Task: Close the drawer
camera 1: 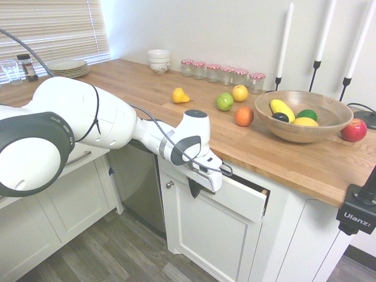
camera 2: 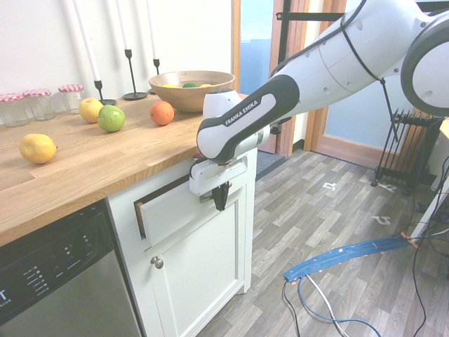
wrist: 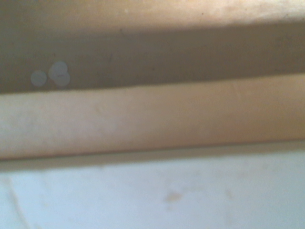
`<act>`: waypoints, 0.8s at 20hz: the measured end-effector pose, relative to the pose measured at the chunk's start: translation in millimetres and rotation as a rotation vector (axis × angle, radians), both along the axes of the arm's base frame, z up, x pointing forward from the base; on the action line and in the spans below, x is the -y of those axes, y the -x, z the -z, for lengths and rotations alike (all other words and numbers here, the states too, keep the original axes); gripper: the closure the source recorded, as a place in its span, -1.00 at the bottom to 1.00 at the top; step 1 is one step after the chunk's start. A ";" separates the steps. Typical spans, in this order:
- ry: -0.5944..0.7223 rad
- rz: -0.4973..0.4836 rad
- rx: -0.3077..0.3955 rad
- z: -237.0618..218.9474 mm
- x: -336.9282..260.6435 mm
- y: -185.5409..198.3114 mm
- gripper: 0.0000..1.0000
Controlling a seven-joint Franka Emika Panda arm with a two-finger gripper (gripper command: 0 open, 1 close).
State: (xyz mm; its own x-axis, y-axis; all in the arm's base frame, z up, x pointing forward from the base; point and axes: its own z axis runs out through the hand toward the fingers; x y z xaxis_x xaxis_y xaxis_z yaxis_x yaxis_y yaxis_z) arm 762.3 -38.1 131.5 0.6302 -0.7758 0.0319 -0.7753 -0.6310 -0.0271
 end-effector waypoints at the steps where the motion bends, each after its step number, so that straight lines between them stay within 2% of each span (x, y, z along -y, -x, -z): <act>1: 0.000 0.000 0.001 0.0 0.1 -0.9 1.00; 2: 0.000 0.000 0.002 0.1 0.2 -1.7 1.00; 3: 0.000 0.001 0.003 0.4 0.4 -2.1 -1.00; 16: 0.002 0.004 0.020 0.7 -4.5 0.2 -1.00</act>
